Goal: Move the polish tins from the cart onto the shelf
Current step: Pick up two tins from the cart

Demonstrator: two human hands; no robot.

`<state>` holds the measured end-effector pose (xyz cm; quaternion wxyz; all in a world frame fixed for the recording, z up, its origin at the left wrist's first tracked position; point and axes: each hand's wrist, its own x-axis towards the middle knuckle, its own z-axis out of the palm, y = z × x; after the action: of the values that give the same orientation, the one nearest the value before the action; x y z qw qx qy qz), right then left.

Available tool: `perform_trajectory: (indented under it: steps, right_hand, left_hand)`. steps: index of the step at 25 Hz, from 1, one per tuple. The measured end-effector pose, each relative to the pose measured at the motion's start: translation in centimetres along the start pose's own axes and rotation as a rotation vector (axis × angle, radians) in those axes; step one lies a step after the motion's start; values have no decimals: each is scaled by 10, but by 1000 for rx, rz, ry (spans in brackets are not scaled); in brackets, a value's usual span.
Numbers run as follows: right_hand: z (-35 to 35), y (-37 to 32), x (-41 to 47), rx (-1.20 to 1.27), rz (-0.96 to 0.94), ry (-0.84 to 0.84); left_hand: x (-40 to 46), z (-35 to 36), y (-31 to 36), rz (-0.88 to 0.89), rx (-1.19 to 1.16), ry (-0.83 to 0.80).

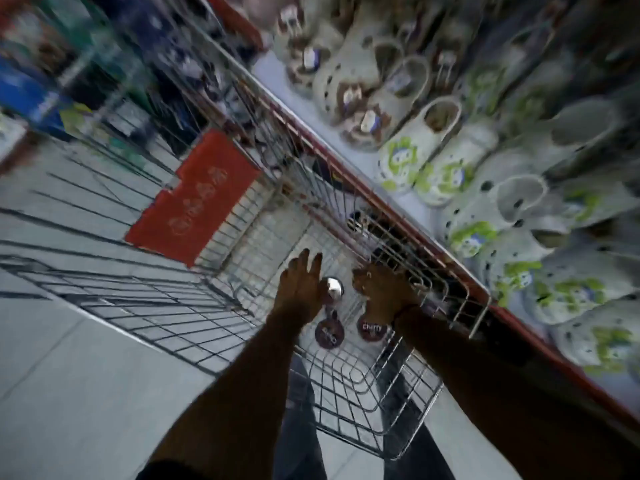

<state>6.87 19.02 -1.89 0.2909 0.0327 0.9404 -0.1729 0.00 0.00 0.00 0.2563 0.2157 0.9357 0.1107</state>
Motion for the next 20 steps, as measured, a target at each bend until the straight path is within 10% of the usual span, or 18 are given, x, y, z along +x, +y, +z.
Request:
perform_trajectory:
  steps: [8,20]
  right_hand:
    - [41,28,55,-156,-27,-47]
    - [-167,-102,-31,80,-155,397]
  left_hand:
    - [45,100,3,53,27,-161]
    - [-50,-157,-18,36,-294,264]
